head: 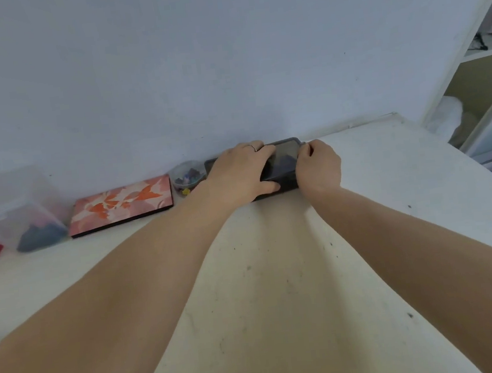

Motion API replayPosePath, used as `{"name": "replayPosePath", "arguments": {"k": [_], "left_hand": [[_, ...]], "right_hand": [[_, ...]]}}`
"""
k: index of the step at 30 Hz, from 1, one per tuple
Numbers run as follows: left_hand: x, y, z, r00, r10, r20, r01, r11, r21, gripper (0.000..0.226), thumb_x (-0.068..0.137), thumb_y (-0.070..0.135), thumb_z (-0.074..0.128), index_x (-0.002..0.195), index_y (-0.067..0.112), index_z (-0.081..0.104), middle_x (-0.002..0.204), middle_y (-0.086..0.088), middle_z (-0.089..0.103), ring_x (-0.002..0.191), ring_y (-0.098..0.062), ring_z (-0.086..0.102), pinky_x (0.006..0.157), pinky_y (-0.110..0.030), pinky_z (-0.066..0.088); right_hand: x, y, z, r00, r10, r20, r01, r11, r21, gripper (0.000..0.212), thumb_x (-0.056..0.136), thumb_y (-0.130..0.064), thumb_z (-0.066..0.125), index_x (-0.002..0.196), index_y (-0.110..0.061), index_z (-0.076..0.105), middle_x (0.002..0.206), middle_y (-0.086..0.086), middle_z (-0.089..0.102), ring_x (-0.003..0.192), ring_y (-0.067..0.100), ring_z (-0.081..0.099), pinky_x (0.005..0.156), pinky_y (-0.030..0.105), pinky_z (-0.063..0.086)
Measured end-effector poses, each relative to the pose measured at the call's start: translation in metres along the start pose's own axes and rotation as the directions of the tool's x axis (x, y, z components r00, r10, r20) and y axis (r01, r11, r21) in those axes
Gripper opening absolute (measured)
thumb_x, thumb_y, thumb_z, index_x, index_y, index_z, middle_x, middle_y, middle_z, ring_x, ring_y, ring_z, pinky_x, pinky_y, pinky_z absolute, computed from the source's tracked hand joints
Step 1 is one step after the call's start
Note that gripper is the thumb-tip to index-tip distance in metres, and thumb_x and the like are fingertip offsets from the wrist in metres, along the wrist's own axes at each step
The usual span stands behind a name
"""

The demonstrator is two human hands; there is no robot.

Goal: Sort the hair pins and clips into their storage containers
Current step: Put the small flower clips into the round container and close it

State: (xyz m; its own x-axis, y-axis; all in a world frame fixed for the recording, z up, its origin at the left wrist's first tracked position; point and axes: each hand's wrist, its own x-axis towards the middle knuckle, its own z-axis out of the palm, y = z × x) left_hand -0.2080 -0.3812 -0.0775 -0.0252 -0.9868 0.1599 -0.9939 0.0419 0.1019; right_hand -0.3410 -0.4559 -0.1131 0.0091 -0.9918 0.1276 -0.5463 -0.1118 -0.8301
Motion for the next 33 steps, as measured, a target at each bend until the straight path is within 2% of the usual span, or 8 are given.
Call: {"name": "replayPosePath", "arguments": {"k": [6, 12, 15, 17, 19, 27, 30, 33], "left_hand": [[0.006, -0.026, 0.001, 1.000, -0.024, 0.005, 0.023, 0.999, 0.042, 0.077, 0.086, 0.053, 0.065, 0.150, 0.021, 0.035, 0.145, -0.005, 0.038, 0.129, -0.025, 0.039, 0.099, -0.040, 0.040], [0.000, -0.033, 0.003, 0.994, -0.095, -0.060, 0.100, 0.991, 0.084, 0.074, 0.085, 0.056, 0.065, 0.146, 0.023, 0.037, 0.140, -0.009, 0.031, 0.127, -0.027, 0.032, 0.096, -0.038, 0.038], [-0.001, -0.031, 0.000, 0.986, -0.130, -0.103, 0.142, 0.983, 0.120, 0.075, 0.080, 0.057, 0.068, 0.139, 0.020, 0.039, 0.130, -0.010, 0.036, 0.119, -0.029, 0.036, 0.091, -0.039, 0.038], [-0.005, -0.031, -0.006, 0.985, -0.141, -0.098, 0.154, 0.980, 0.130, 0.080, 0.075, 0.057, 0.070, 0.138, 0.019, 0.037, 0.127, -0.010, 0.036, 0.115, -0.030, 0.037, 0.092, -0.040, 0.039], [-0.016, -0.032, -0.014, 0.988, -0.138, -0.072, 0.148, 0.976, 0.160, 0.083, 0.075, 0.058, 0.068, 0.140, 0.020, 0.033, 0.129, -0.010, 0.036, 0.114, -0.029, 0.037, 0.093, -0.040, 0.039], [-0.127, -0.041, -0.065, 0.961, -0.250, -0.121, 0.268, 0.947, 0.175, 0.070, 0.079, 0.046, 0.062, 0.138, 0.019, 0.034, 0.129, -0.007, 0.037, 0.117, -0.030, 0.037, 0.097, -0.039, 0.034], [-0.186, -0.057, -0.079, 0.937, -0.336, -0.099, 0.349, 0.912, 0.216, 0.064, 0.079, 0.050, 0.065, 0.126, 0.016, 0.038, 0.122, -0.007, 0.038, 0.112, -0.030, 0.038, 0.093, -0.040, 0.037], [-0.245, -0.079, -0.095, 0.869, -0.477, -0.129, 0.494, 0.839, 0.229, 0.069, 0.077, 0.060, 0.064, 0.122, 0.014, 0.039, 0.121, -0.009, 0.039, 0.112, -0.032, 0.039, 0.094, -0.044, 0.038]], "right_hand": [[0.010, -0.010, 0.019, 0.999, -0.032, 0.037, 0.032, 0.999, 0.010, 0.032, 0.103, -0.024, 0.033, 0.080, -0.007, 0.047, 0.069, 0.000, 0.047, 0.064, 0.017, 0.046, 0.060, 0.031, 0.037], [0.017, -0.016, 0.024, 0.994, -0.052, 0.098, 0.054, 0.998, -0.018, 0.040, 0.105, -0.028, 0.031, 0.069, -0.011, 0.041, 0.068, -0.001, 0.045, 0.066, 0.019, 0.044, 0.051, 0.028, 0.028], [0.017, -0.022, 0.018, 0.988, -0.039, 0.151, 0.038, 0.999, 0.014, 0.044, 0.104, -0.036, 0.031, 0.102, -0.003, 0.060, 0.091, 0.005, 0.060, 0.085, 0.023, 0.054, 0.065, 0.029, 0.037], [0.012, -0.026, 0.015, 0.984, 0.034, 0.177, -0.046, 0.997, 0.065, 0.047, 0.104, -0.038, 0.031, 0.128, -0.005, 0.052, 0.113, 0.010, 0.060, 0.096, 0.026, 0.056, 0.077, 0.031, 0.040], [0.002, -0.027, 0.013, 0.984, 0.068, 0.163, -0.075, 0.996, 0.042, 0.042, 0.104, -0.033, 0.030, 0.132, -0.005, 0.045, 0.117, 0.014, 0.060, 0.100, 0.030, 0.057, 0.082, 0.037, 0.045], [-0.089, -0.059, 0.004, 0.961, -0.273, -0.038, 0.270, 0.959, -0.084, 0.037, 0.094, -0.014, 0.043, 0.130, -0.006, 0.043, 0.122, 0.013, 0.051, 0.107, 0.030, 0.052, 0.089, 0.042, 0.047], [-0.136, -0.086, 0.014, 0.943, -0.283, 0.178, 0.279, 0.959, 0.048, 0.035, 0.094, -0.015, 0.046, 0.128, -0.008, 0.044, 0.120, 0.012, 0.053, 0.103, 0.029, 0.055, 0.086, 0.042, 0.048], [-0.185, -0.110, 0.032, 0.792, -0.203, 0.575, 0.160, 0.979, 0.125, 0.039, 0.094, -0.025, 0.049, 0.131, -0.013, 0.050, 0.118, 0.012, 0.062, 0.101, 0.029, 0.063, 0.089, 0.043, 0.054]]}}
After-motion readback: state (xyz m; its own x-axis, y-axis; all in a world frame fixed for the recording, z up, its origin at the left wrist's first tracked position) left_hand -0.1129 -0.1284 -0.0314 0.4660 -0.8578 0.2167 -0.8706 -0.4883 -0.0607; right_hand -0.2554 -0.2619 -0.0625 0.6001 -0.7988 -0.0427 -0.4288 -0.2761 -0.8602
